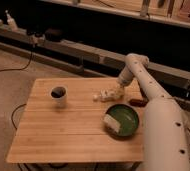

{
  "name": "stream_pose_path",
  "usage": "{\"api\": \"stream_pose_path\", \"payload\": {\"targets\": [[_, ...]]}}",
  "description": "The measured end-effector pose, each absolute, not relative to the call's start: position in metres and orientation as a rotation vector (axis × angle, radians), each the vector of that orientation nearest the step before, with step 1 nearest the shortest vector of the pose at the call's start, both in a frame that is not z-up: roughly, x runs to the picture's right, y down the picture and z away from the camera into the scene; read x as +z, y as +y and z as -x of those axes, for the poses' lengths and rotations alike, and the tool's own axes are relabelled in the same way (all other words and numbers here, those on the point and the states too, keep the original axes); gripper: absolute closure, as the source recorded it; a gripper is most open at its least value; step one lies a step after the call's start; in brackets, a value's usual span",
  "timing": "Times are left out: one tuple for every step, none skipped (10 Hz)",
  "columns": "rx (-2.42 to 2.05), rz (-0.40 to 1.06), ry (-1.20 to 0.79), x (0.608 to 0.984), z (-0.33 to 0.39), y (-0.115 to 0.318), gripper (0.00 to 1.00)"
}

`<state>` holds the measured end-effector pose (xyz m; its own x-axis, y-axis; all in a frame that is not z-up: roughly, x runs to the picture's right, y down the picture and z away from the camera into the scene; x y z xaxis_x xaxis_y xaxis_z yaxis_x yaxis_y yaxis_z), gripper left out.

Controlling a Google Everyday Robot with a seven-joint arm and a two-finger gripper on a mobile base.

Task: Place the bottle in the ceramic bowl

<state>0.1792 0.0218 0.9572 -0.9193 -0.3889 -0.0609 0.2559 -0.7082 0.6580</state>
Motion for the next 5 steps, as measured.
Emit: {"api": "stream_pose_path", "payload": {"targets": [[-2.607,-0.279,-0.964,0.9585,-0.1783,0.0219,0.20],[-2.613,-0.285,-0.969,0.9606,-0.1753,0.0214,0.20],[-2.615,-0.289,-0.973,0.9618,-0.1734,0.0217,0.20],[-2.617,-0.295,-0.981,0.9631,-0.1708,0.0230,0.20],[-2.617,-0.297,-0.991,0.9646,-0.1687,0.0252,0.20]]}}
